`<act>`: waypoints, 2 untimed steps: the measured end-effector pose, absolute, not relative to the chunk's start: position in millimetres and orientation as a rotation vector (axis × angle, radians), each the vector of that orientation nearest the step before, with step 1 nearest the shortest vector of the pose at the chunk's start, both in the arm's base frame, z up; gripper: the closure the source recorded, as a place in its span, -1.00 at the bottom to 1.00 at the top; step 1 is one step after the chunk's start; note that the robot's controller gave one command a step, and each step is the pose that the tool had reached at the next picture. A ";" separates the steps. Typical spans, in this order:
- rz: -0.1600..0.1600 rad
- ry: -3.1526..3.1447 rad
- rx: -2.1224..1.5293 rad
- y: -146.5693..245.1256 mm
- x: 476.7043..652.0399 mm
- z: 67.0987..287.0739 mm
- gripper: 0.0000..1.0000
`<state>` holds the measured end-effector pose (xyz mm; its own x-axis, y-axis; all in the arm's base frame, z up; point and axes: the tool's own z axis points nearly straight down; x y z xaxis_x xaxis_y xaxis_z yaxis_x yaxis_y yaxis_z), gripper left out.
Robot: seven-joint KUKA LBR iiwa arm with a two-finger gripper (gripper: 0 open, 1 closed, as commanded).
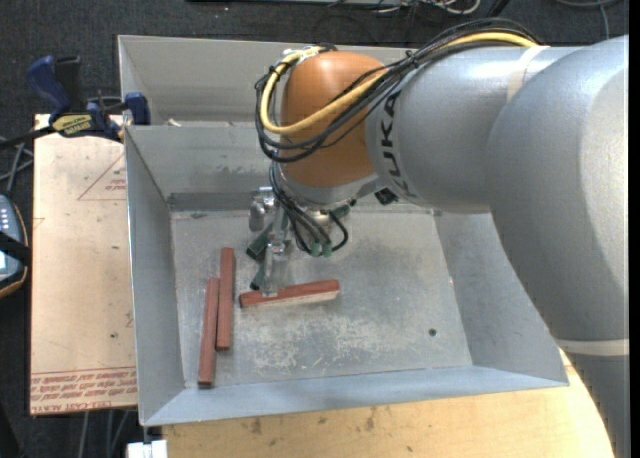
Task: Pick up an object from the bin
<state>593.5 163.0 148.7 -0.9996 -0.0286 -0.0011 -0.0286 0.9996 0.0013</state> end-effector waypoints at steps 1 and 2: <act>0.001 3.140 -0.073 96.3 566.7 71.0 1.00; 0.001 3.140 -0.072 96.3 566.7 70.9 1.00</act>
Offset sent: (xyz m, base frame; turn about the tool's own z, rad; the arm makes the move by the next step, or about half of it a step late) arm 0.0000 0.0000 0.0000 0.0000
